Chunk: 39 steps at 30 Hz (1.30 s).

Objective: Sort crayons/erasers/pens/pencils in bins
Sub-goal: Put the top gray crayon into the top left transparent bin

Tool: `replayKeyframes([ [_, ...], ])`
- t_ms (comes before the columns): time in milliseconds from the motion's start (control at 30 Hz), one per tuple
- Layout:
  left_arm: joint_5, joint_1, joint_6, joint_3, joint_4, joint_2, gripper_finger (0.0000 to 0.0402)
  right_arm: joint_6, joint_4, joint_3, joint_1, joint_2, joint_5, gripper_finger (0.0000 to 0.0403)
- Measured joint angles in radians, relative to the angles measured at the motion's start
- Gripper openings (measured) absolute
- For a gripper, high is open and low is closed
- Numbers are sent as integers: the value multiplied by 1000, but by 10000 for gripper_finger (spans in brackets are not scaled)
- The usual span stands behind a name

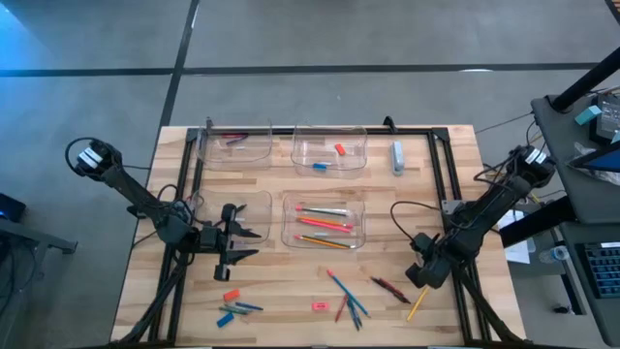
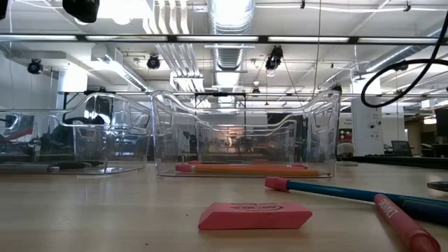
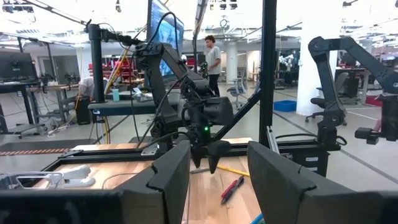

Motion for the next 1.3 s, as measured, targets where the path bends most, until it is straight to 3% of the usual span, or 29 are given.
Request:
replayKeyframes([
  [267,0,0,0,0,0,0,145,19,-3,6,0,43,-6,313],
  [600,0,0,0,0,0,0,145,22,4,7,2,88,-40,172],
  [933,0,0,0,0,-1,0,145,22,21,4,2,86,-31,61],
  [1100,0,0,0,0,-5,0,145,18,22,4,2,84,-28,24],
  [1300,0,0,0,0,-5,0,145,-5,3,24,3,69,-8,18],
])
